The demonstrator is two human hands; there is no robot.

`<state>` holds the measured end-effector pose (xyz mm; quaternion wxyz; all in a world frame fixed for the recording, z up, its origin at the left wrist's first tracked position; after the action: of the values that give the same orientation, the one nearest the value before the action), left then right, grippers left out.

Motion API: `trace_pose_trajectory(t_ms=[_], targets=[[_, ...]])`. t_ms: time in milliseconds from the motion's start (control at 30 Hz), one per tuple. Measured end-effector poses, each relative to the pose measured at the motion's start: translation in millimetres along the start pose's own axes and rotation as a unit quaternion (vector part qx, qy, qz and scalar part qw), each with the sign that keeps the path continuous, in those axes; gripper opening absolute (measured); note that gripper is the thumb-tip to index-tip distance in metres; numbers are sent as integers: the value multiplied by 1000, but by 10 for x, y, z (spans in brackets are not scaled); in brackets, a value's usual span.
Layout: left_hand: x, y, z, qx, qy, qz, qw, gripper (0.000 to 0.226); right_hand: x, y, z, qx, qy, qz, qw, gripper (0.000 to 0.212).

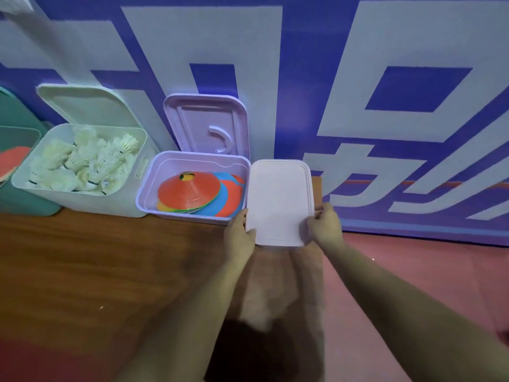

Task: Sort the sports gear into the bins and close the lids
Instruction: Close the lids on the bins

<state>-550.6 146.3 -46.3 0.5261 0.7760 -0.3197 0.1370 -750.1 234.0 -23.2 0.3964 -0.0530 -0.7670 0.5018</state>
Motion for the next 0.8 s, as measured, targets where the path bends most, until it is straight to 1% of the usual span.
trace_pose_trajectory(t_ms=[133, 267, 333, 467, 567, 667, 733, 800], targets=[[-26, 9, -11, 4, 1, 3, 1000, 54, 43, 84, -59, 43, 2, -3, 999, 12], [-22, 54, -14, 2, 12, 12, 1000, 52, 98, 119, -64, 66, -11, -20, 998, 10], [-17, 60, 6, 3, 8, 10, 1000, 51, 110, 102, -18, 73, -24, -33, 996, 13], [-71, 104, 5, -10, -2, 10, 1000, 51, 129, 102, 60, 61, -26, -29, 997, 23], [-164, 118, -17, -11, -6, -1, 1000, 51, 168, 157, 78, 57, -26, -34, 997, 20], [-198, 130, 27, -18, -12, 10, 1000, 47, 200, 196, 103, 60, -28, -34, 997, 19], [-199, 171, 92, -15, -18, 28, 999, 41, 198, 200, 141, 71, -30, -47, 996, 27], [-208, 225, 162, -19, -18, 49, 998, 41, 182, 193, 196, 87, -34, -73, 993, 36]])
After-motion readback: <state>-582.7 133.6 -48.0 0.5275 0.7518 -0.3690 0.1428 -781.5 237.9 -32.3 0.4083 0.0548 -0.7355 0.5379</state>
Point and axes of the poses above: each hand's wrist, its own z-axis towards the middle knuckle, its own x-axis out of the back of the hand, y = z × x, the point moved 3 cm from there along z, towards the middle knuckle, and after that the axes turned 13 degrees about x, right-handed, at the moved point
